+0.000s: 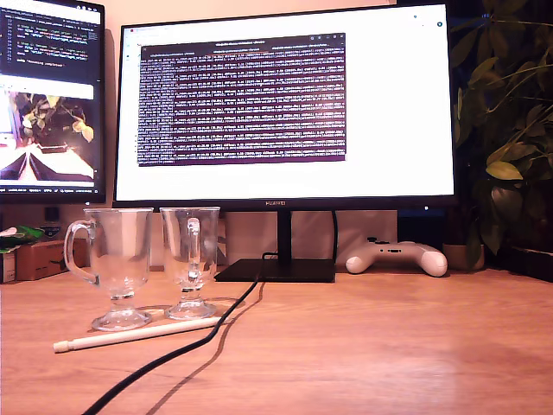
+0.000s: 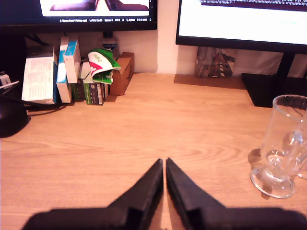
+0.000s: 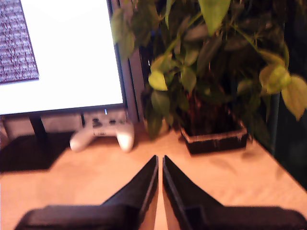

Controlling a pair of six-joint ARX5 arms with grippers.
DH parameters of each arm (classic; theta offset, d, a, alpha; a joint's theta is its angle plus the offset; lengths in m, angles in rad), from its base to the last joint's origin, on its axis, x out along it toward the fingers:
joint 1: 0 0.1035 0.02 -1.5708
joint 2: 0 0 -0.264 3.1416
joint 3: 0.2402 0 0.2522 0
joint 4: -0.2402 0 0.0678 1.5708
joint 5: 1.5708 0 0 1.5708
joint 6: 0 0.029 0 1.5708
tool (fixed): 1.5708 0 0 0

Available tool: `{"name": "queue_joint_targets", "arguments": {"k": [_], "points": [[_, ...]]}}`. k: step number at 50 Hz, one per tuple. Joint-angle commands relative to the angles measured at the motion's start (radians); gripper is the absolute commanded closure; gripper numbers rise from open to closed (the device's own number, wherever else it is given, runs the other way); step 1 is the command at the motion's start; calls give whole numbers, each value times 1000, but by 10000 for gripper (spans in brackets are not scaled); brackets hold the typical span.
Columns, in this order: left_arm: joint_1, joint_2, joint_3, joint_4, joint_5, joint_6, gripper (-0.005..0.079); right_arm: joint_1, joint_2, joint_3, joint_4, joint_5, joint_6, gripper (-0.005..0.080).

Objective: Pick the small glass cups in front of you with each of your hands, and place them behind the white pen

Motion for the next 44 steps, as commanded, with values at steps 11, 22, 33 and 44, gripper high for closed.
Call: {"name": "queue_joint_targets", "arguments": {"k": [11, 22, 33, 44], "points": [[4, -8, -26, -20, 4, -5, 761, 4, -6, -19, -156, 0, 0, 760], [4, -8, -26, -20, 4, -5, 761, 4, -6, -19, -155, 0, 0, 760], [4, -8, -26, -20, 4, -5, 761, 4, -6, -19, -155, 0, 0, 760], [4, -8, -26, -20, 4, -5, 761, 4, -6, -19, -155, 0, 0, 760]]}}
